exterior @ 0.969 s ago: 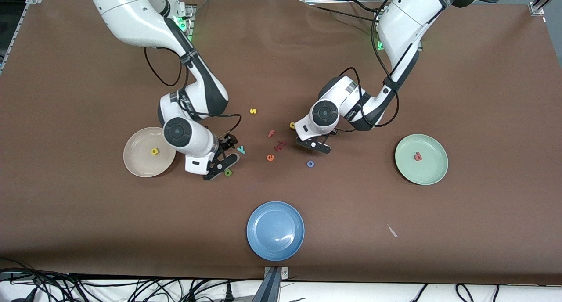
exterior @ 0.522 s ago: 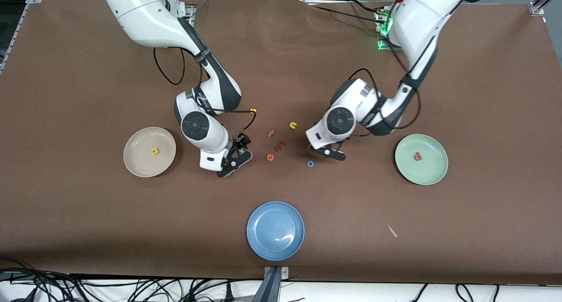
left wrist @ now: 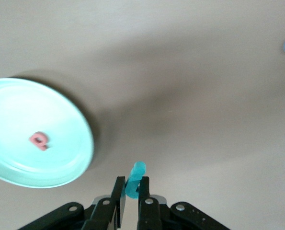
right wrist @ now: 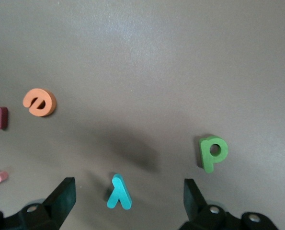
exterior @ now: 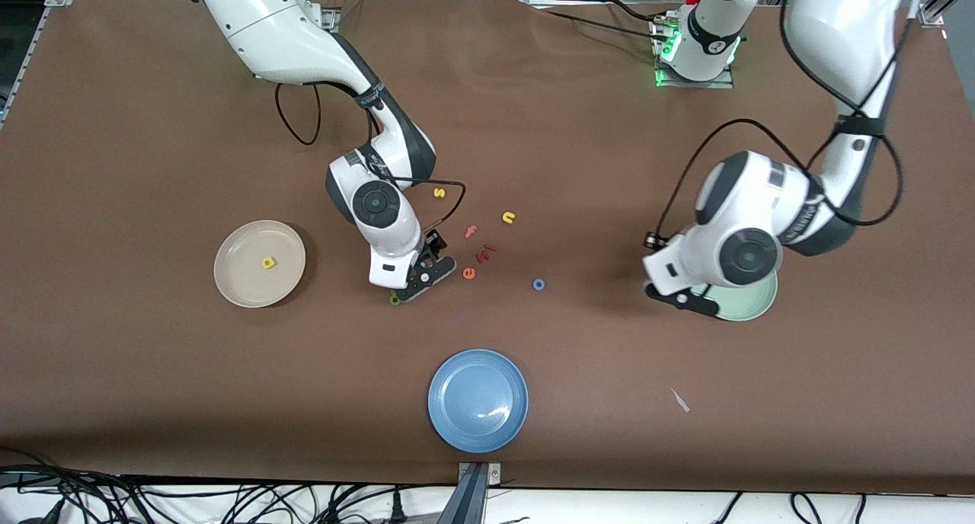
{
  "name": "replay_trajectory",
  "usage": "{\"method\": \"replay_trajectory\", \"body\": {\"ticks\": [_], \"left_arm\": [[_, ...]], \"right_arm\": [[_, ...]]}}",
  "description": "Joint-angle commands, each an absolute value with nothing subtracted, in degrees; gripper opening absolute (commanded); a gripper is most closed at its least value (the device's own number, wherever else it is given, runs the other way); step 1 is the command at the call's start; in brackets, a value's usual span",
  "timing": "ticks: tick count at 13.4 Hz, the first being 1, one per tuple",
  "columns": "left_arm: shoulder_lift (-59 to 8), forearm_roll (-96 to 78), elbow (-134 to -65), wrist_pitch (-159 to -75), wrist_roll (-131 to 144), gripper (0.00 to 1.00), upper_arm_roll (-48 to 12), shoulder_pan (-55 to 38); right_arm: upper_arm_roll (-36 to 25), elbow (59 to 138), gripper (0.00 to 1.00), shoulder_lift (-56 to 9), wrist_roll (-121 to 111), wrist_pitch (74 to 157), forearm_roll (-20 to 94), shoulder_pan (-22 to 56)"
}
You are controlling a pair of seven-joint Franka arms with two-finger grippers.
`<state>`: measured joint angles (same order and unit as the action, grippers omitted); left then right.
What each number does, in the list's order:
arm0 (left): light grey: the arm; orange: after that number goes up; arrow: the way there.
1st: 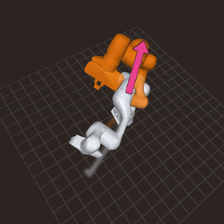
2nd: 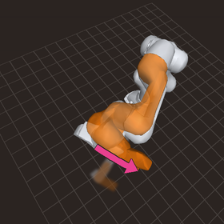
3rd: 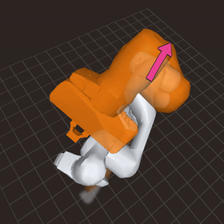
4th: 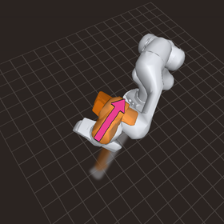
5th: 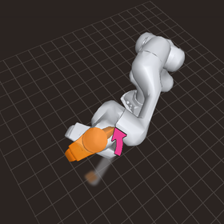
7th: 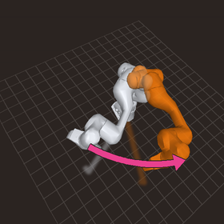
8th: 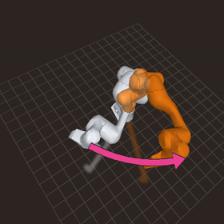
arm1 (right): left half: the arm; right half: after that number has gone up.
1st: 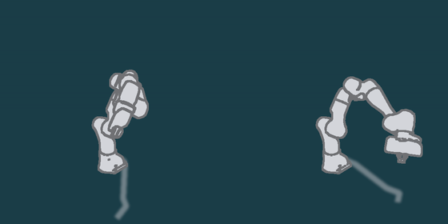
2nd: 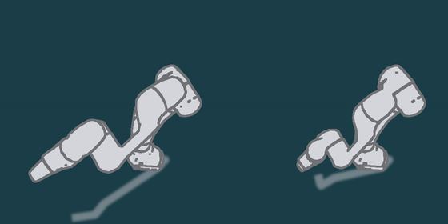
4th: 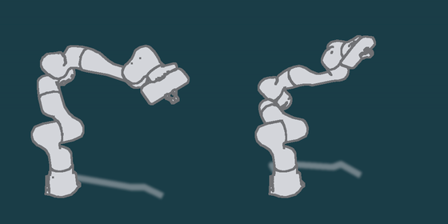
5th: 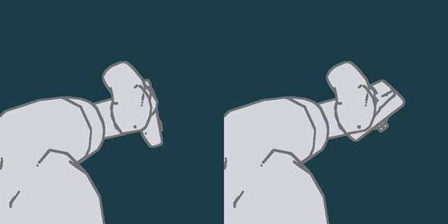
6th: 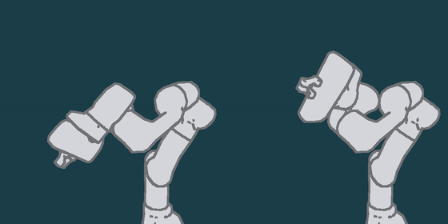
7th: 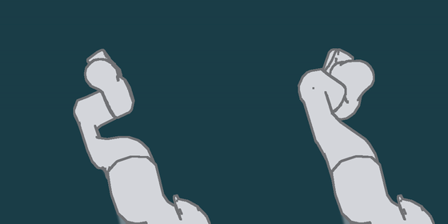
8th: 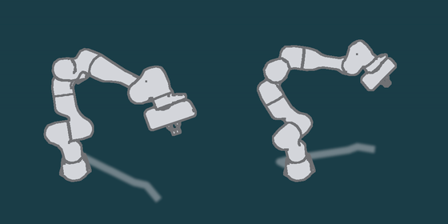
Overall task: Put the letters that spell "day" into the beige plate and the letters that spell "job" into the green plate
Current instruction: 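Place the cyan l on the green plate with the left gripper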
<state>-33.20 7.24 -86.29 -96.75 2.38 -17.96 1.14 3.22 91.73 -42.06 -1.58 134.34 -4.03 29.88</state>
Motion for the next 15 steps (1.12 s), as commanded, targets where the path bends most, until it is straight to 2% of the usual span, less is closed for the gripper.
{"method": "replay_trajectory", "body": {"ticks": [1,4,6,8,9,10,11,15], "left_arm": [[-35.8,12.1,-85.4,-96.2,-2.0,0.00,-17.7,5.4],[-39.4,15.4,-85.6,-99.7,-1.8,0.00,-17.6,6.3],[-41.7,15.5,-86.0,-104.6,-2.1,0.00,-16.6,8.1],[-42.3,15.4,-86.6,-105.2,-2.0,0.00,-16.6,8.4],[-42.4,15.3,-87.1,-105.5,-2.0,0.16,-16.6,8.4],[-43.0,15.3,-87.1,-105.6,-2.0,0.72,-16.6,8.4],[-43.0,15.3,-87.1,-105.6,-2.1,1.00,-16.6,8.5],[-42.4,14.9,-86.9,-104.9,-1.2,1.00,-17.3,7.6]], "right_arm": [[2.9,92.2,1.00,-42.5,-0.1,135.8,-6.1,30.1],[3.0,94.6,0.98,-42.1,-0.1,139.1,-6.0,30.1],[3.0,95.0,0.94,-41.8,-0.1,139.1,-6.0,30.1],[3.0,95.7,0.88,-41.7,-0.1,139.2,-6.1,30.1],[3.0,95.8,0.86,-41.7,-0.1,139.2,-6.1,30.1],[3.0,96.1,0.84,-41.6,-0.1,139.2,-6.1,30.1],[3.0,96.6,0.81,-41.3,-0.1,139.3,-6.1,30.1],[3.0,97.5,0.68,-40.7,-0.1,139.2,-6.1,30.1]]}}
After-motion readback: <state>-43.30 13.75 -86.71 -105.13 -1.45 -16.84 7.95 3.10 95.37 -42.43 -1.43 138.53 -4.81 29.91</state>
